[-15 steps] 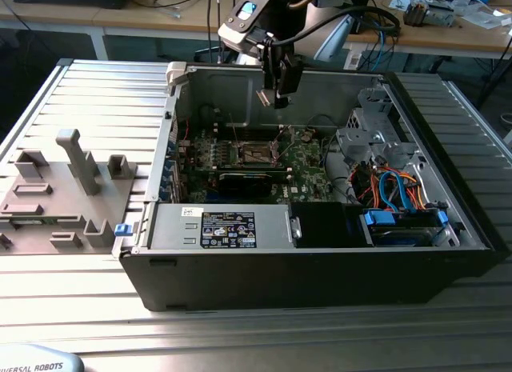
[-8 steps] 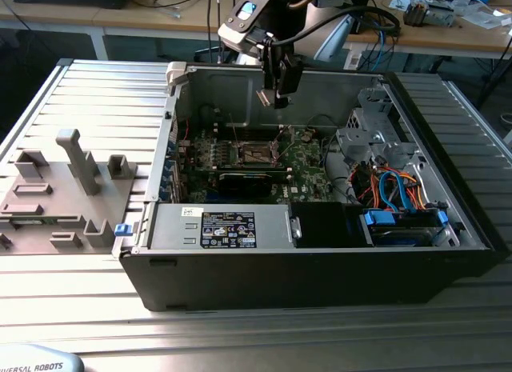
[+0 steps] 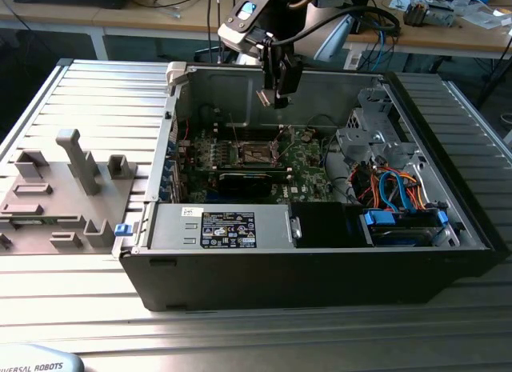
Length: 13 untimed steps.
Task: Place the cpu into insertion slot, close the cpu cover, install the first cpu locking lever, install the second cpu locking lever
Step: 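Place the cpu into insertion slot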
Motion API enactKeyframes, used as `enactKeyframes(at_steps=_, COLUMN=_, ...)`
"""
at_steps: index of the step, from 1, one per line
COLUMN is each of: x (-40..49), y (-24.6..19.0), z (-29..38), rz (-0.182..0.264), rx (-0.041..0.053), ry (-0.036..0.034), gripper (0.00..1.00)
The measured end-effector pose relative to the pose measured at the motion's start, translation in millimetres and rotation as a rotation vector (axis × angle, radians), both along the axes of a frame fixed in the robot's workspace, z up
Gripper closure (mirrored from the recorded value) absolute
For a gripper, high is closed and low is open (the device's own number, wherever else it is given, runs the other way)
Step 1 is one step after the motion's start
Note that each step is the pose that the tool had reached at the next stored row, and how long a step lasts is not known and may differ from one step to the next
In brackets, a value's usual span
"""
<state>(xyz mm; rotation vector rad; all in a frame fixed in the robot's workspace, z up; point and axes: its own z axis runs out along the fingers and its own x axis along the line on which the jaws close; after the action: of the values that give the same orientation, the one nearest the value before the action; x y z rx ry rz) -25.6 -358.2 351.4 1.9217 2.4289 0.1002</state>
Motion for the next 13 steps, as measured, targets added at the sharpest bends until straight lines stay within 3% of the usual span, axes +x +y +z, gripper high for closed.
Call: enactKeyframes(at_steps=13, x=0.0, y=0.0, z=-0.1, rz=-0.009, rx=0.0000, ry=0.0000, gripper=0.46)
